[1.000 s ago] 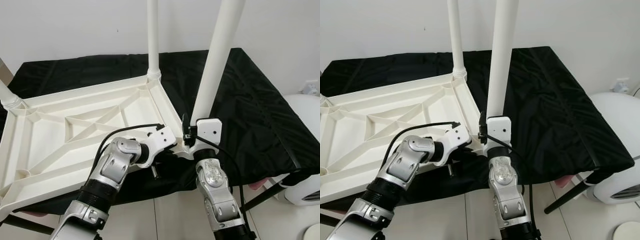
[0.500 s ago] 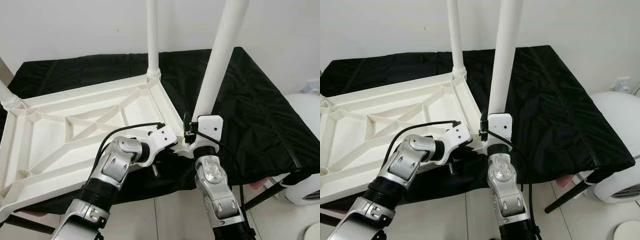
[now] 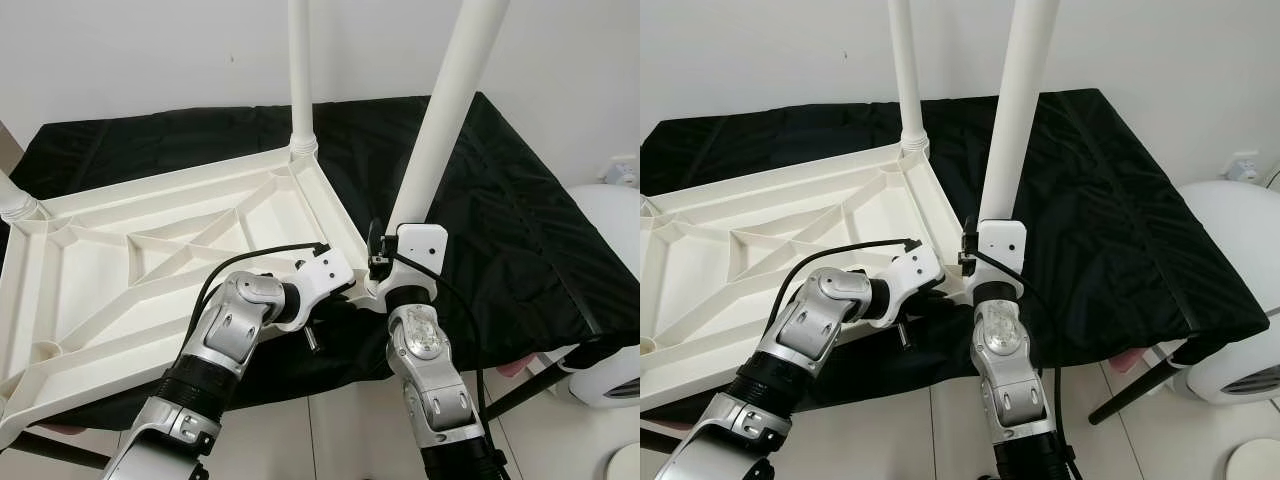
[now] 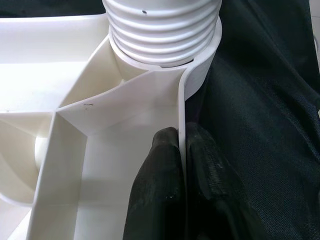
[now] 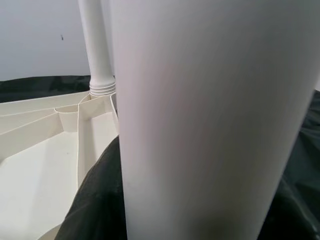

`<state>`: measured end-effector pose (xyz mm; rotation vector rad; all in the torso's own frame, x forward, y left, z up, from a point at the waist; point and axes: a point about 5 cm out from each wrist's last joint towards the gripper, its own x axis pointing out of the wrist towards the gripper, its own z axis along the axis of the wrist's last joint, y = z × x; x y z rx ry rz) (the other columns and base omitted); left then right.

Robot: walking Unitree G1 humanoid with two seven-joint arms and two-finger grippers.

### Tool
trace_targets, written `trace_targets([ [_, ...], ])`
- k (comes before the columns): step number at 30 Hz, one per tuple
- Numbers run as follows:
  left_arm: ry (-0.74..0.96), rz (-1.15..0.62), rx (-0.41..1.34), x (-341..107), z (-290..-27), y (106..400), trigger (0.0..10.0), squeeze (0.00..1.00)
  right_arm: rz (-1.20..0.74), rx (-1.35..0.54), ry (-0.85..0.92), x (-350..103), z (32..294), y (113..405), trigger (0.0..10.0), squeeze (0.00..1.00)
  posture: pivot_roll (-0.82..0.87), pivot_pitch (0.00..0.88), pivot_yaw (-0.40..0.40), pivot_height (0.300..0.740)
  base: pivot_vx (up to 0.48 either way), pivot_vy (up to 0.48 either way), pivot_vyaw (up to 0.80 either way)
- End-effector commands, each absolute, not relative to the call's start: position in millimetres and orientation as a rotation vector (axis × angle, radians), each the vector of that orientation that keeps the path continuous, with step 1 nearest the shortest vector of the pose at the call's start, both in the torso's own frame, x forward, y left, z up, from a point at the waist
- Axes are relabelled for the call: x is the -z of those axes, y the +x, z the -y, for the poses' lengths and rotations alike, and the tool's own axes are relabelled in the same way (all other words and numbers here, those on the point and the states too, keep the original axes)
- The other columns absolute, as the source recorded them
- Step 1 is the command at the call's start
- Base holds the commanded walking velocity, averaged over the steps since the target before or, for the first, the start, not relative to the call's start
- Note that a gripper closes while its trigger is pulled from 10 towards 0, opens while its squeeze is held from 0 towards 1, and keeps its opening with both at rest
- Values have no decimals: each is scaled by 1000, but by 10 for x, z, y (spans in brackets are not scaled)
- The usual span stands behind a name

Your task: Building children table

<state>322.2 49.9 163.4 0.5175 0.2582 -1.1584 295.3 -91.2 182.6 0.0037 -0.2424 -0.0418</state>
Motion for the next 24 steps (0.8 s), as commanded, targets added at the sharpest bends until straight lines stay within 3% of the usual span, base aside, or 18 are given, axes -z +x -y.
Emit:
trace_targets([
  [1,519,-217,950,-1635,-581,3316,10000,0,43,72,-2,-1400,899,2878,10000,0,-114,147,69,740,0,0,0],
  [9,517,-218,948,-1630,-583,3314,10000,0,61,56,-7,-1423,882,2874,10000,0,-114,146,67,740,0,0,0],
  [11,516,-218,947,-1630,-584,3314,10000,0,72,58,-11,-1439,891,2877,10000,59,-115,144,67,740,0,0,0],
  [12,516,-217,947,-1630,-583,3314,10000,0,83,59,-19,-1454,894,2878,10000,839,-116,144,68,740,0,0,0],
  [14,516,-217,947,-1630,-583,3314,10000,0,88,61,-24,-1460,894,2877,10000,839,-116,144,68,740,0,0,0],
  [15,515,-217,949,-1629,-580,3313,10000,0,90,49,-15,-1465,883,2874,10000,1000,-117,143,67,740,0,0,0],
  [21,514,-215,952,-1629,-569,3310,10000,0,111,55,-30,-1493,879,2870,10000,1000,-118,141,66,740,0,0,0],
  [22,514,-215,952,-1629,-568,3310,10000,0,115,53,-31,-1500,875,2869,10000,255,-118,139,66,740,0,0,0],
  [24,514,-215,952,-1629,-568,3310,10000,0,115,53,-31,-1500,875,2869,10000,255,-118,139,66,740,0,0,0],
])
